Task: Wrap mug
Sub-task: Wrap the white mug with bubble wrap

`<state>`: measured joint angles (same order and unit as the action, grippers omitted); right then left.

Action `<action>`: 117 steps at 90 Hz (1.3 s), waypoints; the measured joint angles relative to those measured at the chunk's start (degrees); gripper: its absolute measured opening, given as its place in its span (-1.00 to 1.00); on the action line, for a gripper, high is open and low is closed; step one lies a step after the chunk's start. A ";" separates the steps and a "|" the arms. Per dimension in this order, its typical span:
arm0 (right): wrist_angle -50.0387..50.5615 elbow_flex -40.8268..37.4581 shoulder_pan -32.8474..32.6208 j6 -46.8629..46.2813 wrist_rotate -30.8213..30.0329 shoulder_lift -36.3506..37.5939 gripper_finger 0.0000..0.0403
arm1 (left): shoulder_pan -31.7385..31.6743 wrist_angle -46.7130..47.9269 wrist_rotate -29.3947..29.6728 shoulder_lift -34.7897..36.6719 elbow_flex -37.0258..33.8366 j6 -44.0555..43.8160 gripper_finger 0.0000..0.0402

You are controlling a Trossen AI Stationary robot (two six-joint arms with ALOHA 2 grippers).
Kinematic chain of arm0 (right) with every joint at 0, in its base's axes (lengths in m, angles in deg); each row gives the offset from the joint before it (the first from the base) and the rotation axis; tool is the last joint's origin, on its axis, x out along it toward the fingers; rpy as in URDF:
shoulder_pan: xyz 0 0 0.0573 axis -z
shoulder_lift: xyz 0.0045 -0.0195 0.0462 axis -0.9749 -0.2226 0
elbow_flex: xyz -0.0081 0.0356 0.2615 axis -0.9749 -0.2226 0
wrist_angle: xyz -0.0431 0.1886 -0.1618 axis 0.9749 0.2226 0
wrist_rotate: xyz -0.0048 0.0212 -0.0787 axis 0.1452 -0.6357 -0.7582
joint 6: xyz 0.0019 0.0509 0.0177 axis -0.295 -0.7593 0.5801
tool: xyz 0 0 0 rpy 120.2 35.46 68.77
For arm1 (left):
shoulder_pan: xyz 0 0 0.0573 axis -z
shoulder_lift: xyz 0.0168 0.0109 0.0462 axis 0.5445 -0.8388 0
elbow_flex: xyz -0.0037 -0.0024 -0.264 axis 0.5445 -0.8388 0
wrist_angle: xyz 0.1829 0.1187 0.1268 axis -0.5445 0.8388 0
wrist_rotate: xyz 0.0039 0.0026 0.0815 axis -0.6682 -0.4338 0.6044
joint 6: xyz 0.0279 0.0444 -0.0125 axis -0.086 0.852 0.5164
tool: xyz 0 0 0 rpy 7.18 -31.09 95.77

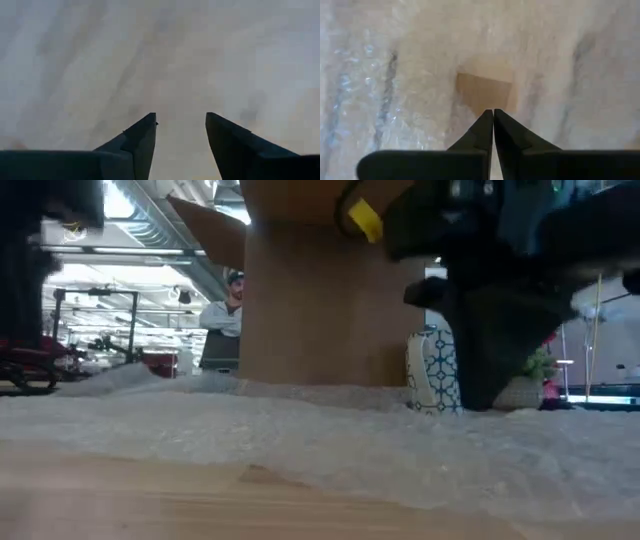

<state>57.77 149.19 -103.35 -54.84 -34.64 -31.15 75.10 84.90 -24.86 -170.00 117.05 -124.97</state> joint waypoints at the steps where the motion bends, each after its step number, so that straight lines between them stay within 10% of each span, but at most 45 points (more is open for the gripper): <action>1: -0.19 -0.03 0.00 -0.21 -0.02 0.02 -1.00 | 0.08 -0.55 0.02 -0.40 -0.38 -0.75 -0.22; 64: 11.97 3.54 0.00 -4.35 -0.96 0.48 -1.00 | 2.91 -29.11 -17.93 -10.37 2.79 1.15 -0.22; 85: 13.05 7.93 -0.26 -5.79 -0.98 0.61 -1.00 | 3.61 -13.95 -13.37 -6.75 11.61 0.79 -0.22; 102: 5.42 6.98 -0.91 -8.87 -1.49 0.66 -1.00 | 5.37 7.16 3.74 -4.79 14.82 -5.69 -0.22; 117: -4.23 3.43 -0.92 -9.10 -1.09 0.66 -1.00 | 3.55 7.61 0.24 -4.78 10.14 -6.91 -0.22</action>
<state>53.53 152.61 -104.28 -63.93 -35.73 -30.50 78.65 92.50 -24.61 -174.79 127.19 -131.88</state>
